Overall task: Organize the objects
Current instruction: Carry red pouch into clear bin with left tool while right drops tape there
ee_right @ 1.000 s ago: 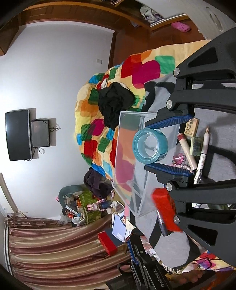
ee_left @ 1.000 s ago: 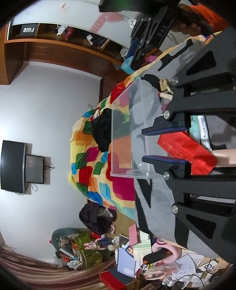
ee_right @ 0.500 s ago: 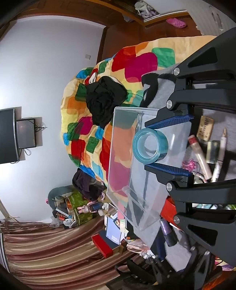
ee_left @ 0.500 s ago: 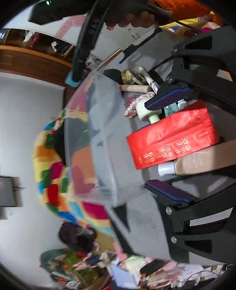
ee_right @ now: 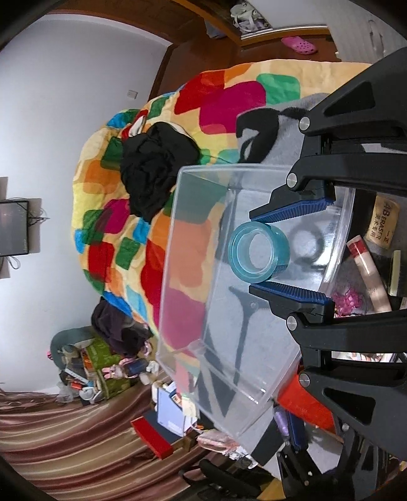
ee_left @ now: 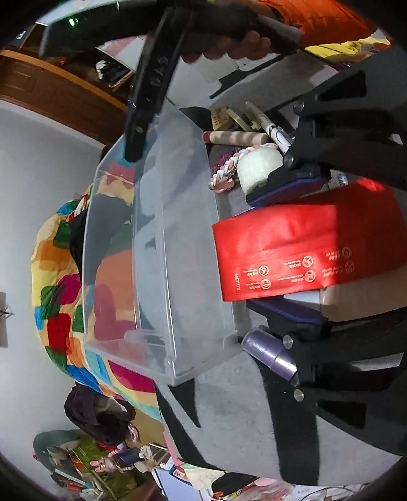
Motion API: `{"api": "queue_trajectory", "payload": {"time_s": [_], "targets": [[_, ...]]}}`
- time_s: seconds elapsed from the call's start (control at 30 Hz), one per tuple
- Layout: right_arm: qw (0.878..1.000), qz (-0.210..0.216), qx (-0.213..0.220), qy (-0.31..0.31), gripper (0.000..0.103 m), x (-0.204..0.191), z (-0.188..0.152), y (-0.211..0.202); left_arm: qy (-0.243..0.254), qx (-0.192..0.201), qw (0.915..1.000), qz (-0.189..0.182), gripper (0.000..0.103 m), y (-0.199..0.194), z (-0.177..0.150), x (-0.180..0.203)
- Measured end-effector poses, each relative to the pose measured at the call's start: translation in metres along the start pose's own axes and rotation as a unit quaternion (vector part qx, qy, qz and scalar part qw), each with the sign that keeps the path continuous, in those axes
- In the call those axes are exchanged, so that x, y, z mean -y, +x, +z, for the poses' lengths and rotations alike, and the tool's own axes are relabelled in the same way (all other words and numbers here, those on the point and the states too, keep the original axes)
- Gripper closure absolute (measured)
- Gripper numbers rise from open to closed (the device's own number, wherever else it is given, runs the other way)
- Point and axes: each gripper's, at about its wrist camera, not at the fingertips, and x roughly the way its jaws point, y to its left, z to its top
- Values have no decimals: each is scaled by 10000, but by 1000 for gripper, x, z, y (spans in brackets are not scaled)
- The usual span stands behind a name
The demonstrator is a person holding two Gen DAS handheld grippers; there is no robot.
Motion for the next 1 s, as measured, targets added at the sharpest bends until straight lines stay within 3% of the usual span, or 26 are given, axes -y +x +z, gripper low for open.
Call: {"api": "queue_trajectory", "payload": {"time_s": [0.37,0.5,0.6,0.83,1.0], "targets": [[9998,118,-179,49,67,0,-3,8,-65,720,9973,-85,50,-55,6,0],[9994,247,-156,159,59,2,-4,4,-19,943,9955,-10,50,-69,20,1],[9995,254,-70,166,58,2,-5,-4,-18,1022,9947,68,50,-70,34,-1],[9993,228,283,123,55,2,-15,-36,-10,777,9964,336,50,-40,72,-11],[9989,200,394,160,52,6,-34,-54,38,507,9978,434,50,-20,80,-12]]}}
